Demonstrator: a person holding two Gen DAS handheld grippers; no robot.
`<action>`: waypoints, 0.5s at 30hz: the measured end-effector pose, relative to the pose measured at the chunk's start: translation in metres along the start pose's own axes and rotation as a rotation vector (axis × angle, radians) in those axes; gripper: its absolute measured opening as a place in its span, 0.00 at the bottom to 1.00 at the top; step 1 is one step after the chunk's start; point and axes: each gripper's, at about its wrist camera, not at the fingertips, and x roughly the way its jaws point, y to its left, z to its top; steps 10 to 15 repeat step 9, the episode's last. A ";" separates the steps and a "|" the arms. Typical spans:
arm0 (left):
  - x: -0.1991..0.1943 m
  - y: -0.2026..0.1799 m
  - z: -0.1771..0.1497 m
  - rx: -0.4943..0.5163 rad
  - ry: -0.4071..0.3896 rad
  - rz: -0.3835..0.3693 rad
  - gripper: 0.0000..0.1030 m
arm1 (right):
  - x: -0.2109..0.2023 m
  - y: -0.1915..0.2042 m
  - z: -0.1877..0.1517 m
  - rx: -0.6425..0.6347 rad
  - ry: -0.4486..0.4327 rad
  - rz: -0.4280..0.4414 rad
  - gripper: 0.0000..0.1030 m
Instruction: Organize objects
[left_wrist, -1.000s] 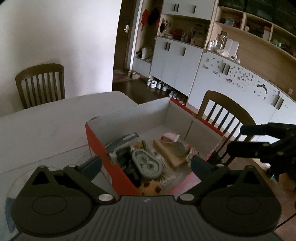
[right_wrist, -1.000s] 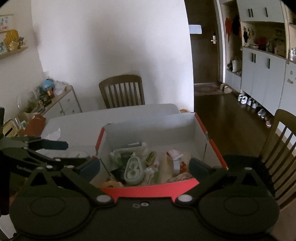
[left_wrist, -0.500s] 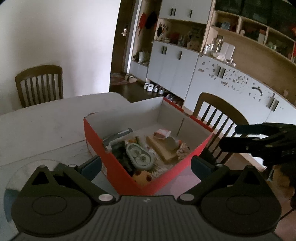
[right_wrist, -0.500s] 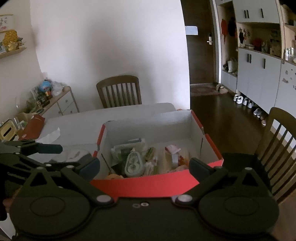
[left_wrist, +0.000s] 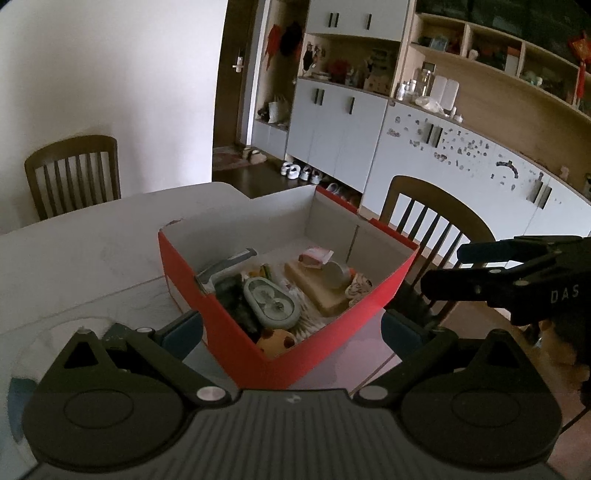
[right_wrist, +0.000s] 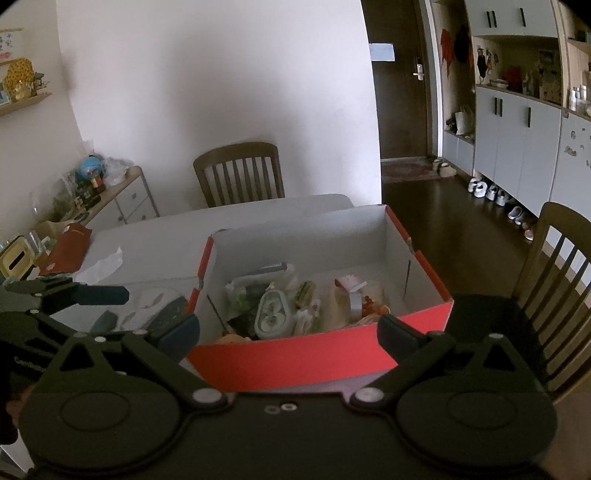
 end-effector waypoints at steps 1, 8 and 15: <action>-0.001 0.000 0.000 0.003 -0.003 0.005 1.00 | 0.000 0.000 0.000 0.002 0.002 -0.001 1.00; -0.002 0.002 0.000 -0.006 -0.002 0.007 1.00 | 0.001 0.001 -0.002 0.011 0.011 -0.009 1.00; -0.002 0.003 0.001 -0.012 0.002 0.003 1.00 | 0.001 0.001 -0.002 0.011 0.011 -0.009 1.00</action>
